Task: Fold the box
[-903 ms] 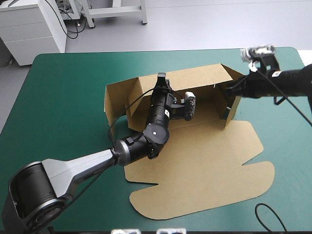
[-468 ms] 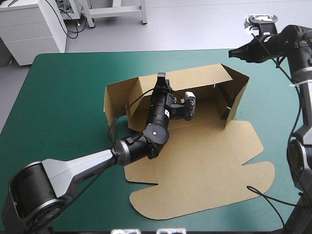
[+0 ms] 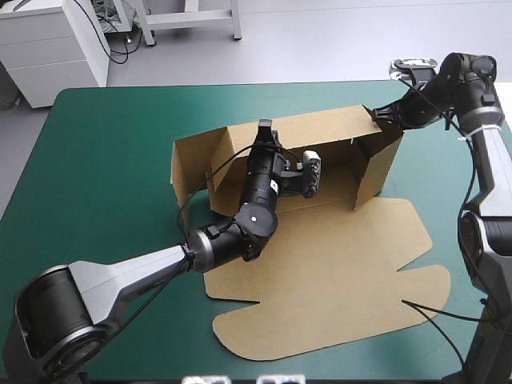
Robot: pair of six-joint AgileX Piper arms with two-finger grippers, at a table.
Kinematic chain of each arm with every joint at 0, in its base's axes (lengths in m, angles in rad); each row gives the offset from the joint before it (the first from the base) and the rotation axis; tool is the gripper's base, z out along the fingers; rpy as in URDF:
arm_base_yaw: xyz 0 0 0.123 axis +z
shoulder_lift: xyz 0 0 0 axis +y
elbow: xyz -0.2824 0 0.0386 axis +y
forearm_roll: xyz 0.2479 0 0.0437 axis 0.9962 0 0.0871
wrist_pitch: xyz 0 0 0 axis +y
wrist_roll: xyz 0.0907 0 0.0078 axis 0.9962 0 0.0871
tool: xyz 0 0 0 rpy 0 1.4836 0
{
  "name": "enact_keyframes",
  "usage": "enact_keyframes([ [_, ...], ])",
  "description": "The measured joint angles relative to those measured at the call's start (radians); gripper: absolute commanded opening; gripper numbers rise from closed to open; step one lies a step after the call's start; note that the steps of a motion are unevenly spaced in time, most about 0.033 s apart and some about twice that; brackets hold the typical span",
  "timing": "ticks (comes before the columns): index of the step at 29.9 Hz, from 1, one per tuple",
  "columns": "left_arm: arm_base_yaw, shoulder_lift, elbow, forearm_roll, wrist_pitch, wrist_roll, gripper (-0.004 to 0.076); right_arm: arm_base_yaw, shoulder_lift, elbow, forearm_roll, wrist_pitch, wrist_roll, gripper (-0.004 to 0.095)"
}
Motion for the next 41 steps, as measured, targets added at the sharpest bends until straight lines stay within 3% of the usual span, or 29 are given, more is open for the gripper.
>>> enact_keyframes([
  [11, 0.000, 0.000, 0.000, 0.000, 0.003, 0.000, -0.0007, -0.004, -0.076, 0.128, 0.098, 0.001, -0.093, -0.0014],
  [18, 0.000, 0.000, 0.000, 0.000, 0.004, 0.000, -0.0007, -0.083, -0.178, 0.228, 0.273, 0.001, -0.205, -0.0014],
  [23, 0.000, 0.000, 0.000, 0.000, 0.000, 0.000, -0.0007, -0.130, -0.233, 0.327, 0.332, -0.004, -0.277, -0.0014],
  [35, 0.000, 0.000, 0.000, 0.000, -0.003, 0.000, -0.0007, -0.131, -0.251, 0.592, 0.521, -0.117, -0.540, -0.0014],
  [41, 0.000, 0.000, 0.000, 0.000, -0.003, 0.000, -0.0007, -0.131, -0.266, 0.657, 0.548, -0.188, -0.620, -0.0012],
])
